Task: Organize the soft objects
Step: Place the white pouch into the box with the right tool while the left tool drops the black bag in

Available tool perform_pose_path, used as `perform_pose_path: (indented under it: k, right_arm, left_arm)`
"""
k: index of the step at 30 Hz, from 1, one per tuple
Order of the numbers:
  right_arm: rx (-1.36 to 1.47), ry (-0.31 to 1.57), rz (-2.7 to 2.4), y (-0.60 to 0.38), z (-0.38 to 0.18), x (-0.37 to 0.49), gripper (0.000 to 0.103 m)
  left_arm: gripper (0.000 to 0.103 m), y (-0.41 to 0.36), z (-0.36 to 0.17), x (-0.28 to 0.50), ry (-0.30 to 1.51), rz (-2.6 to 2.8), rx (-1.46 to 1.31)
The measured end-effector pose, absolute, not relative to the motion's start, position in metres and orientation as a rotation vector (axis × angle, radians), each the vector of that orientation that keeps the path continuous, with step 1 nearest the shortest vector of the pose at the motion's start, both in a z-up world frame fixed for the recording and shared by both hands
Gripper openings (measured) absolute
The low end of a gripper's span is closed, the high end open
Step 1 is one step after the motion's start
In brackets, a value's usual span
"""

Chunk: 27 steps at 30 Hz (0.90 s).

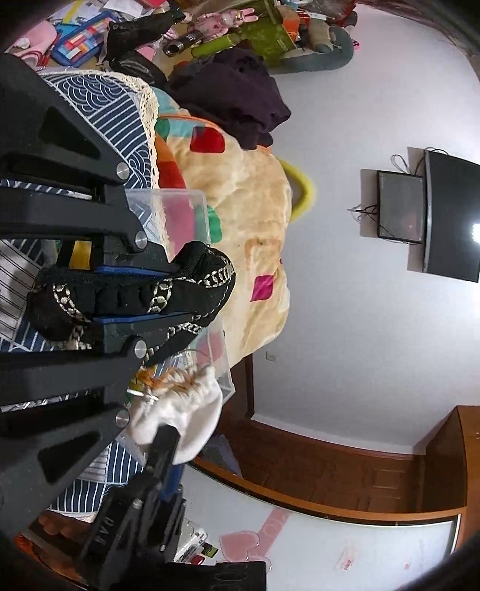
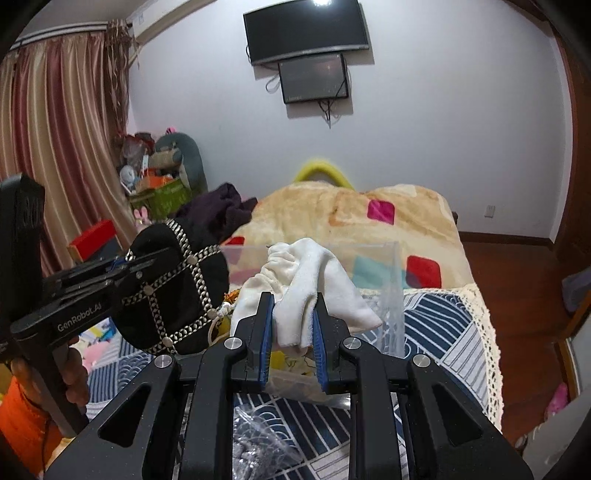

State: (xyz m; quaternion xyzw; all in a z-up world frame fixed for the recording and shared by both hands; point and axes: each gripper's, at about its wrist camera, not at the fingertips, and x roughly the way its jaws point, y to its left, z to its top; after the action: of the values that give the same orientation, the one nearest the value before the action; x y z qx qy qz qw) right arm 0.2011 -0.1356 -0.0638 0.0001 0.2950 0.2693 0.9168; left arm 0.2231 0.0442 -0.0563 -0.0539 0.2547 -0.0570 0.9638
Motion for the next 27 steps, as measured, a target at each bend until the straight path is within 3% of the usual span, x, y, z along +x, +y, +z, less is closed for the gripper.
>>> perform_pose_path:
  k: [16, 19, 22, 27]
  right_arm:
    - [-0.058, 0.703, 0.532, -0.127, -0.088, 0.211, 0.021]
    - [-0.070, 0.709, 0.523, -0.126, -0.087, 0.210, 0.022]
    - [-0.072, 0.711, 0.518, -0.127, -0.084, 0.210, 0.025]
    - [-0.055, 0.677, 0.504, -0.135, -0.072, 0.201, 0.045]
  left_arm:
    - [0.019, 0.046, -0.106, 0.261, 0.703, -0.052, -0.112]
    - [0.025, 0.045, -0.104, 0.261, 0.721, -0.049, -0.096]
    - [0.039, 0.045, -0.099, 0.256, 0.732, -0.060, -0.086]
    - [0.051, 0.038, -0.085, 0.238, 0.707, -0.081, -0.044]
